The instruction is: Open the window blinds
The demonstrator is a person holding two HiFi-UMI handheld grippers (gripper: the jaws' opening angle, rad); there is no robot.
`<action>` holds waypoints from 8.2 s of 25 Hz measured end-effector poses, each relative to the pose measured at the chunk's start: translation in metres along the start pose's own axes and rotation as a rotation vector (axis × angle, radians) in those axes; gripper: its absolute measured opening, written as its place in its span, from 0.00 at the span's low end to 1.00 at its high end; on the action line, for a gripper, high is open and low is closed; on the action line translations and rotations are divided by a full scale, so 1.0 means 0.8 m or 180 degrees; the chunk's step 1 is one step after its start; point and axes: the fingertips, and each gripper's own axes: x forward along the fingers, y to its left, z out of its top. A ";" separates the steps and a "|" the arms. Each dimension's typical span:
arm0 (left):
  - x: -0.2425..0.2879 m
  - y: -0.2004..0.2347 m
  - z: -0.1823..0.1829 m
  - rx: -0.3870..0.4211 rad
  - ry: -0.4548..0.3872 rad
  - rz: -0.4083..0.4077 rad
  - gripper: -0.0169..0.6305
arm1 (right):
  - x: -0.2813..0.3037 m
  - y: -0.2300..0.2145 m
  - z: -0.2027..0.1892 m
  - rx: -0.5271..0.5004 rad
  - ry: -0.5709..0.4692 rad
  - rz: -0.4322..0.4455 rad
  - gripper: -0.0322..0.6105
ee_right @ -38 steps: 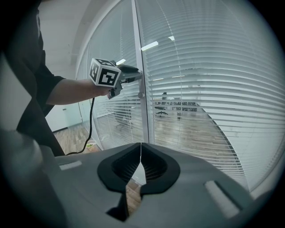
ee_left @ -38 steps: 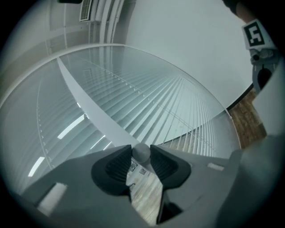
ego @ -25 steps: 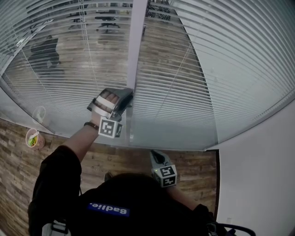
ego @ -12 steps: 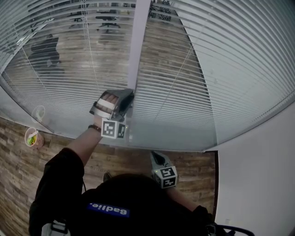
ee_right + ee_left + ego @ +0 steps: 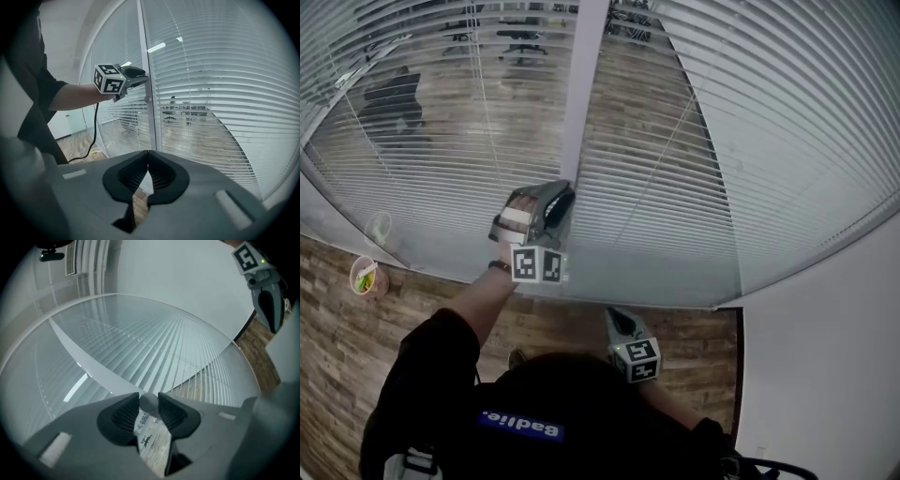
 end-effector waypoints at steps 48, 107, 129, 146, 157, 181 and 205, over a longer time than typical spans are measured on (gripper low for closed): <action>-0.002 -0.001 -0.001 0.0192 -0.0097 -0.0166 0.21 | 0.001 0.001 -0.007 0.0005 0.0022 -0.0043 0.06; -0.069 0.023 -0.015 -0.1731 -0.0218 0.0208 0.20 | 0.037 0.044 0.007 -0.0035 0.0119 0.0122 0.07; -0.288 -0.188 -0.046 -0.2733 0.0045 -0.1305 0.02 | 0.044 0.123 -0.034 -0.0021 0.0346 0.0089 0.07; -0.378 -0.223 0.009 -0.2573 0.0870 -0.0979 0.02 | -0.036 0.133 -0.093 0.0160 0.0157 0.0645 0.07; -0.393 -0.239 0.034 -0.2631 0.0843 -0.1061 0.02 | -0.056 0.141 -0.085 0.0005 0.0026 0.0760 0.06; -0.537 -0.257 0.029 -0.3005 0.0070 -0.1822 0.02 | -0.117 0.303 -0.108 -0.0108 -0.0293 0.0451 0.05; -0.499 -0.219 0.073 -0.3026 0.0070 -0.1680 0.02 | -0.140 0.241 -0.072 -0.0190 -0.0686 0.0314 0.05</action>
